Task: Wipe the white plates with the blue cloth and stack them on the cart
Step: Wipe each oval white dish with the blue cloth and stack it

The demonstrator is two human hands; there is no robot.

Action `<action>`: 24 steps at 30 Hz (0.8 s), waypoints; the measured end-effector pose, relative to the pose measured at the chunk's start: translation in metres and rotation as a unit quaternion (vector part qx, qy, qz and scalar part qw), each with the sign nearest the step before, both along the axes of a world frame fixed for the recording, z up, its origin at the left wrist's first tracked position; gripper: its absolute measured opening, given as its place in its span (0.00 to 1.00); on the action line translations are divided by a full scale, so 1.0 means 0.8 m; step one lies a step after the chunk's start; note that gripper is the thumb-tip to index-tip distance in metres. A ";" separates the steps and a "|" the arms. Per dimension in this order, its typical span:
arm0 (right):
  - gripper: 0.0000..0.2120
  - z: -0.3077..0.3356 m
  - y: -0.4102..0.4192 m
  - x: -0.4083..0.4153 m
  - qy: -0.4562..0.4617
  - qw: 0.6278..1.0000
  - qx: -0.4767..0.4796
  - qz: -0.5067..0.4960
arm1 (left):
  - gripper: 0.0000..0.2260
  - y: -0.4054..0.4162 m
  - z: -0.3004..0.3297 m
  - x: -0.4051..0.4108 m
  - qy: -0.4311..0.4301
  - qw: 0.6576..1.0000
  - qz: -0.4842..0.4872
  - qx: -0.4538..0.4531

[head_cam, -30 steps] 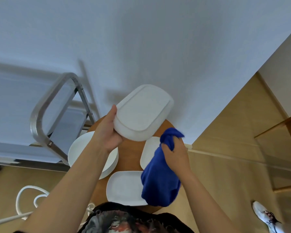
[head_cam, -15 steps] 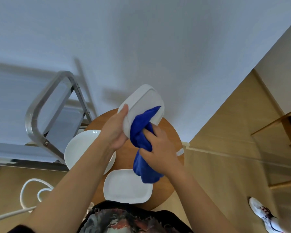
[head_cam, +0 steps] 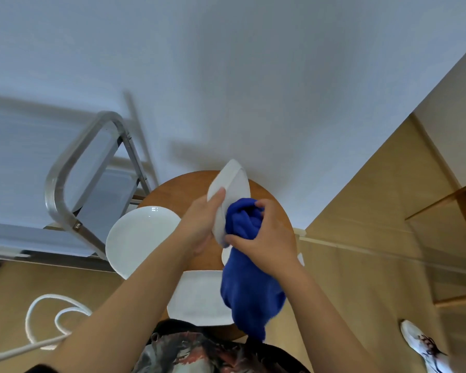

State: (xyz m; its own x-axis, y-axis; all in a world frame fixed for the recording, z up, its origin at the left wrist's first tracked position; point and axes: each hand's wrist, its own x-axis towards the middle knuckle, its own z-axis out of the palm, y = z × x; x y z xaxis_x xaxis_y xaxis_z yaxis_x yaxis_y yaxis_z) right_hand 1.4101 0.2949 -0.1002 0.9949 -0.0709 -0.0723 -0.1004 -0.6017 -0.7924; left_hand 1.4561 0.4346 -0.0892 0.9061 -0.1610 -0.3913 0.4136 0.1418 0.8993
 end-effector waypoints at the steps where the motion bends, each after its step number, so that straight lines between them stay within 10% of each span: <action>1: 0.39 0.002 0.003 0.001 0.003 1.000 0.001 0.015 | 0.18 -0.006 -0.003 -0.004 0.010 1.000 -0.014 0.006; 13: 0.45 0.009 0.003 0.000 0.017 0.998 -0.018 0.052 | 0.45 0.009 0.015 -0.007 0.121 0.905 -0.242 -0.329; 19: 0.37 0.001 -0.005 -0.010 0.005 0.999 0.016 0.027 | 0.45 0.008 0.005 -0.009 0.125 0.884 -0.286 -0.348; 24: 0.22 -0.001 -0.021 -0.014 -0.005 0.993 0.118 -0.011 | 0.46 0.006 0.002 -0.005 0.115 0.933 -0.275 -0.199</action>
State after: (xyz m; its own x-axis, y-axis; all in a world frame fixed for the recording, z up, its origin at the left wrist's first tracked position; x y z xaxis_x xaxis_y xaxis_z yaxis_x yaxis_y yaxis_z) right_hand 1.3986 0.2782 -0.1013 0.9941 -0.0741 -0.0792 -0.1023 -0.3975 -0.9119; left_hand 1.4522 0.4391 -0.0873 0.5422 -0.7518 -0.3752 0.6986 0.1554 0.6984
